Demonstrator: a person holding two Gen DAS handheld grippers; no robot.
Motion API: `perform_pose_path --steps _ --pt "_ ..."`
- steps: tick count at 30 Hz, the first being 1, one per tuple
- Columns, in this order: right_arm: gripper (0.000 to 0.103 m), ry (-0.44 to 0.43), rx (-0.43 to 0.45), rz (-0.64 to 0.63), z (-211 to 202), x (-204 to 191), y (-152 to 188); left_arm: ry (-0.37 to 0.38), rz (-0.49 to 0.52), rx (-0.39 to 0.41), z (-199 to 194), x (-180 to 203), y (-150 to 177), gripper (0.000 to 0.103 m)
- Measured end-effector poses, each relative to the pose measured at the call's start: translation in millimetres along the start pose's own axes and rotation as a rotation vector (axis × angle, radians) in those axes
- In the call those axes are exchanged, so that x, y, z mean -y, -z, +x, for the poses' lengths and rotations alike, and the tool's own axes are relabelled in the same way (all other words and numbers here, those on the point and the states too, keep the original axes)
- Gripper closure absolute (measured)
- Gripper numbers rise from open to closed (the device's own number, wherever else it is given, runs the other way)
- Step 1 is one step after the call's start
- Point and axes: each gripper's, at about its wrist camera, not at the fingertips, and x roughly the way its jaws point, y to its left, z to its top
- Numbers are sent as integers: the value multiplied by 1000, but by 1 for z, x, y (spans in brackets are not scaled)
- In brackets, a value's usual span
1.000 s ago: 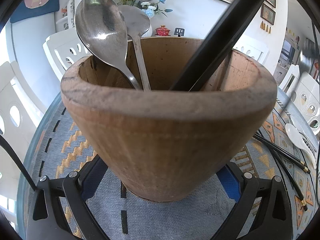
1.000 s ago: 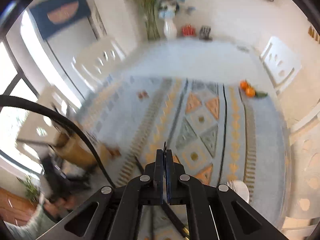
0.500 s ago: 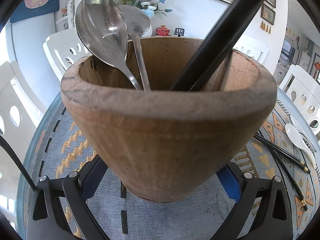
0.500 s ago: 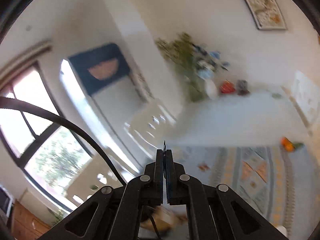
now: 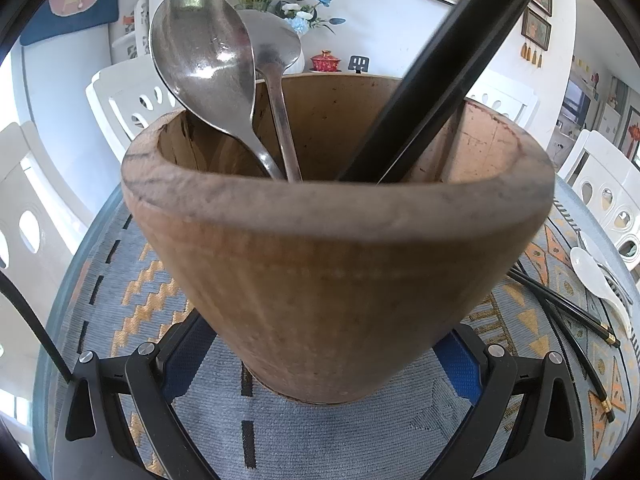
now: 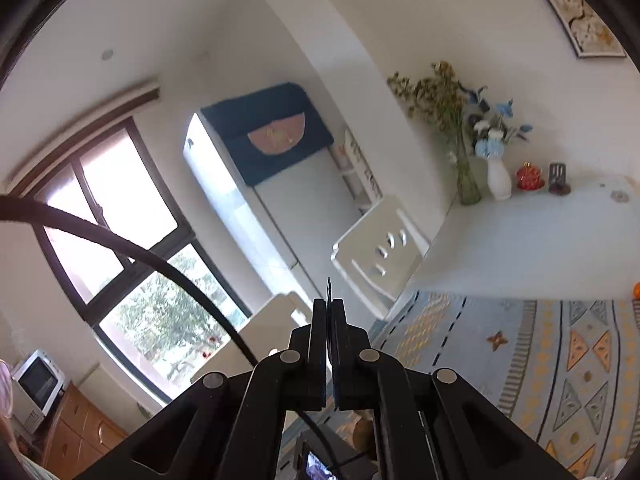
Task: Organize utensils
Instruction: 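Lift the fork and lower it into the wooden cup with the right tool, then open the right tool to release the fork into the cup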
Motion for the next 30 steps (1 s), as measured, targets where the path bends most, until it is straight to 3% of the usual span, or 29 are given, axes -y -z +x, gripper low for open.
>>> perform_pose_path --steps 19,23,30 --pt "99 11 -167 49 30 17 29 3 -5 -1 1 -2 0 2" --pt "92 -1 -148 36 20 16 24 2 -4 -1 1 -2 2 2" --pt "90 37 -58 15 -16 21 13 4 -5 -3 2 -2 4 2"
